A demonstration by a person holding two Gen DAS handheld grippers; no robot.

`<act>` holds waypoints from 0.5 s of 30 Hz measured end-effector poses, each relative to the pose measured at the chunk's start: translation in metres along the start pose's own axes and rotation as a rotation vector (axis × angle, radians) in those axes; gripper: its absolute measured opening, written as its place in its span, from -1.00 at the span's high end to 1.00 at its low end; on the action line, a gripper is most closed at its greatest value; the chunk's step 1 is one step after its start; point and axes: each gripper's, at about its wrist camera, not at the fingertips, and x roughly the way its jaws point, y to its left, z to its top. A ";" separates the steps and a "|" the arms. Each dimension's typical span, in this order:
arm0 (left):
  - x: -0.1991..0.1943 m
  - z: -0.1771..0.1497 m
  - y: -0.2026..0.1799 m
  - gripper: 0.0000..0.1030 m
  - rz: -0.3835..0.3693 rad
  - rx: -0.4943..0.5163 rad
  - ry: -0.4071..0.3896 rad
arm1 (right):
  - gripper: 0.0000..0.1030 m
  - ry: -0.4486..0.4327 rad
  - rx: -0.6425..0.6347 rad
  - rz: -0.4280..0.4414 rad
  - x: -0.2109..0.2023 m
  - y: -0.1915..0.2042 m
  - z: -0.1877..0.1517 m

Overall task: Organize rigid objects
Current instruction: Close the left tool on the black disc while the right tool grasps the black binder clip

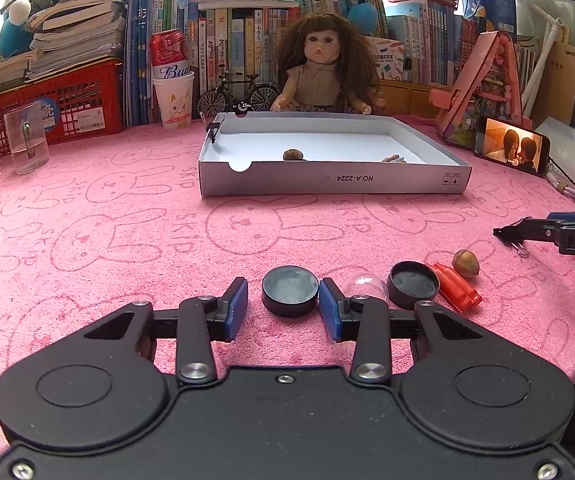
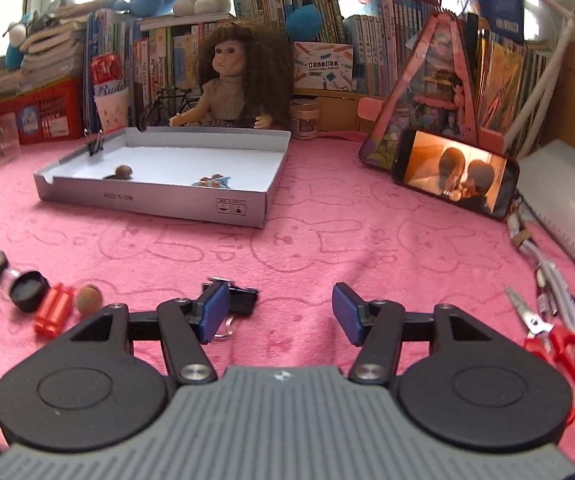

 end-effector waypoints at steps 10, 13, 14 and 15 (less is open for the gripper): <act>0.002 0.002 -0.001 0.43 -0.001 -0.011 -0.009 | -0.46 -0.021 0.047 -0.012 -0.003 0.027 -0.006; 0.002 0.002 -0.001 0.43 -0.001 -0.015 -0.011 | -0.49 -0.022 0.089 -0.047 0.004 0.028 -0.005; 0.003 0.003 -0.001 0.43 0.000 -0.016 -0.012 | -0.49 -0.021 0.107 -0.056 0.006 0.028 -0.005; 0.004 0.003 -0.001 0.43 0.001 -0.017 -0.012 | -0.50 -0.021 0.119 -0.067 0.008 0.028 -0.005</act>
